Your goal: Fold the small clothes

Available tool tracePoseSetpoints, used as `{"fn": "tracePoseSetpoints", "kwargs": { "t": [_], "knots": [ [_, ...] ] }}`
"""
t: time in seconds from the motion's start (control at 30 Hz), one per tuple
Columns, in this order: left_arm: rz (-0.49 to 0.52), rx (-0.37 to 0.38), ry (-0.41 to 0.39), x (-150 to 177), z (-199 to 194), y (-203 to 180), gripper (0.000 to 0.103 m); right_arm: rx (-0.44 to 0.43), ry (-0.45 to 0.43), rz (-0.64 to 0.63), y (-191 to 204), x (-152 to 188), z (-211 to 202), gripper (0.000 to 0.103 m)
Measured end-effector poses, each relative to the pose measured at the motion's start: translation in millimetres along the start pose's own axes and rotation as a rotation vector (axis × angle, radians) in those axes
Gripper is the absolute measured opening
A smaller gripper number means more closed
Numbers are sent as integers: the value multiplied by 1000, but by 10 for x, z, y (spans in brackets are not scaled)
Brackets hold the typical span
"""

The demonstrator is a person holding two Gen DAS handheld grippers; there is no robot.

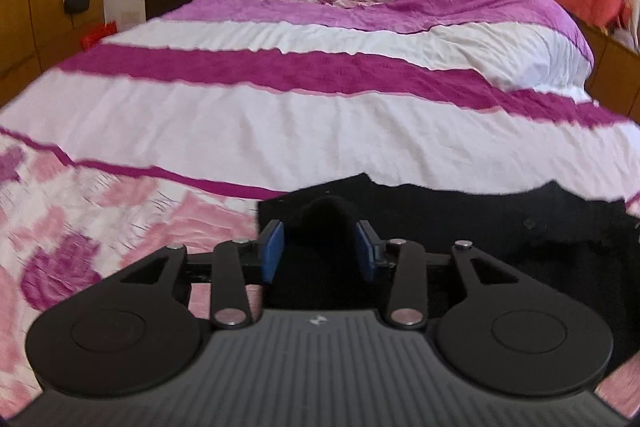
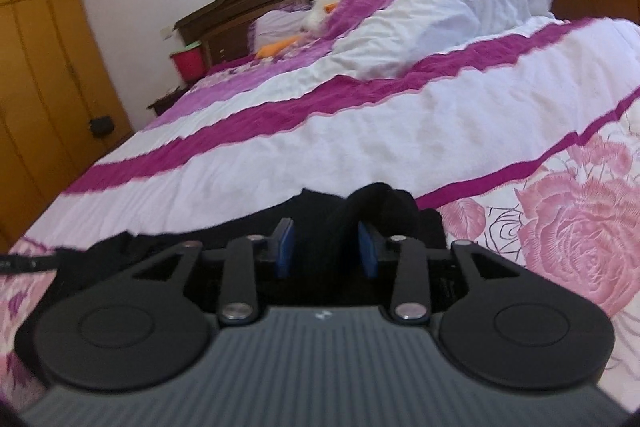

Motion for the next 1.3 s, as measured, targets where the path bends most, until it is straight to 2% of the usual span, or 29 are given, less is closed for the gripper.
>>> {"fn": "tracePoseSetpoints", "kwargs": {
  "t": [0.17, 0.3, 0.43, 0.53, 0.67, 0.73, 0.8, 0.9, 1.0, 1.07, 1.2, 1.3],
  "knots": [
    [180, -65, -8, 14, -154, -26, 47, -6, 18, -121, 27, -9, -254, 38],
    [336, -90, 20, 51, -95, -90, 49, 53, 27, -217, -39, -42, -337, 54],
    [459, -114, 15, 103, -18, -195, 51, 101, 73, -294, -137, -41, -230, 54],
    [515, -73, 9, 124, 60, -295, 51, 129, 108, -346, -171, -18, -56, 54],
    [598, 1, -40, 124, 136, -428, 52, 144, 77, -441, -117, -45, 105, 54],
    [660, 49, -102, 134, 143, -489, 52, 127, 63, -502, -62, -67, 173, 54],
    [704, 63, -124, 127, 205, -563, 52, 96, 67, -561, -8, -78, 248, 54],
    [709, 59, -127, 90, 326, -593, 51, 69, 75, -590, 50, -102, 371, 54],
    [635, 27, -146, -6, 455, -568, 51, 82, 65, -559, 56, -181, 484, 54],
    [560, 2, -148, -89, 561, -518, 51, 71, 75, -481, 15, -261, 570, 54],
    [458, -102, -125, -185, 811, -366, 51, 80, 106, -288, -158, -379, 742, 54],
    [388, -51, -67, -226, 928, -258, 51, 84, 135, -142, -318, -417, 812, 54]
  ]
}}
Point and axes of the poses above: each gripper's, at about its wrist camera, not at the fingertips, and z roughly the way its jaws point, y to its left, x to its underside, the point moved 4 cm from there along z, roughly the way its jaws point, and after that the axes turned 2 degrees about y, right-handed, at the moved point
